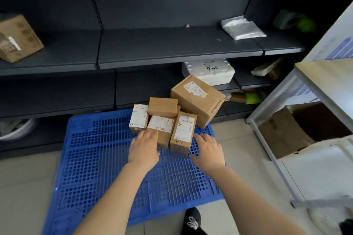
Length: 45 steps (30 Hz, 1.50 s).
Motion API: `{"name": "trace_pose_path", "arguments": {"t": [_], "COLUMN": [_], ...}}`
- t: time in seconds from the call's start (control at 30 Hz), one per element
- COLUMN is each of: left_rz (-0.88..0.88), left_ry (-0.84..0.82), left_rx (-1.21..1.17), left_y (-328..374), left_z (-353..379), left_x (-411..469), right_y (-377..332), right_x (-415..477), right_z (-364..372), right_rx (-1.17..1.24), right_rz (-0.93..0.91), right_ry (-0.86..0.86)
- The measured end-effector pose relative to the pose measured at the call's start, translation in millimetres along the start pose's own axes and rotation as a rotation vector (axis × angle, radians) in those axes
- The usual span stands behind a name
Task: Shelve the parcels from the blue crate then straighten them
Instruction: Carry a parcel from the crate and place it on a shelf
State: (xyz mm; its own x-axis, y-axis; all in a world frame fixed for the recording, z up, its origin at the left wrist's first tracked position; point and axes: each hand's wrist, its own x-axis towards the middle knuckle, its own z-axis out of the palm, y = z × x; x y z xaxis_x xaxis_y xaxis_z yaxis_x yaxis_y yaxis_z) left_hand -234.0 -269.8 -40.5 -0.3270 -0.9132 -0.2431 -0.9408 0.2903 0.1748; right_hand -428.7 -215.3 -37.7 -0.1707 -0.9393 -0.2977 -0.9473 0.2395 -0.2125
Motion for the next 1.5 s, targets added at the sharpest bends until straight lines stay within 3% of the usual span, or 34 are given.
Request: {"name": "trace_pose_path", "arguments": {"t": [0.27, 0.53, 0.7, 0.87, 1.07, 1.17, 1.3, 1.43, 1.5], "left_rz": [-0.097, -0.209, -0.403, -0.477, -0.280, -0.180, -0.079, -0.028, 0.006], "left_ry": [-0.131, -0.210, -0.246, -0.266, 0.084, 0.163, 0.131, -0.079, -0.052], "left_rx": [-0.100, -0.097, -0.136, -0.090, -0.063, -0.007, 0.096, 0.192, 0.302], "left_y": [32.7, 10.9, -7.4, -11.1, -2.4, -4.9, -12.5, -13.2, -13.3], "left_z": [47.9, 91.4, 132.8, 157.1, 139.3, 120.9, 107.0, 92.7, 91.2], "left_x": [84.7, 154.4, 177.8, 184.0, 205.3, 240.1, 283.1, 317.0, 323.0], "right_y": [47.2, 51.1, 44.9, 43.4, 44.9, 44.3, 48.3, 53.3, 53.9], "right_x": [82.3, 129.3, 149.3, 155.2, 153.4, 155.7, 155.0, 155.0, 155.8], "right_z": [26.2, 79.5, 110.1, 133.2, 143.5, 144.7, 146.7, 149.6, 150.6], "right_rx": [0.001, 0.094, 0.229, 0.373, 0.398, 0.412, 0.417, 0.420, 0.426], "right_rz": [-0.044, 0.013, 0.108, 0.163, 0.181, 0.173, 0.162, 0.136, 0.139], "right_ry": [-0.144, -0.239, -0.255, -0.182, -0.112, -0.099, -0.087, -0.073, -0.073]}}
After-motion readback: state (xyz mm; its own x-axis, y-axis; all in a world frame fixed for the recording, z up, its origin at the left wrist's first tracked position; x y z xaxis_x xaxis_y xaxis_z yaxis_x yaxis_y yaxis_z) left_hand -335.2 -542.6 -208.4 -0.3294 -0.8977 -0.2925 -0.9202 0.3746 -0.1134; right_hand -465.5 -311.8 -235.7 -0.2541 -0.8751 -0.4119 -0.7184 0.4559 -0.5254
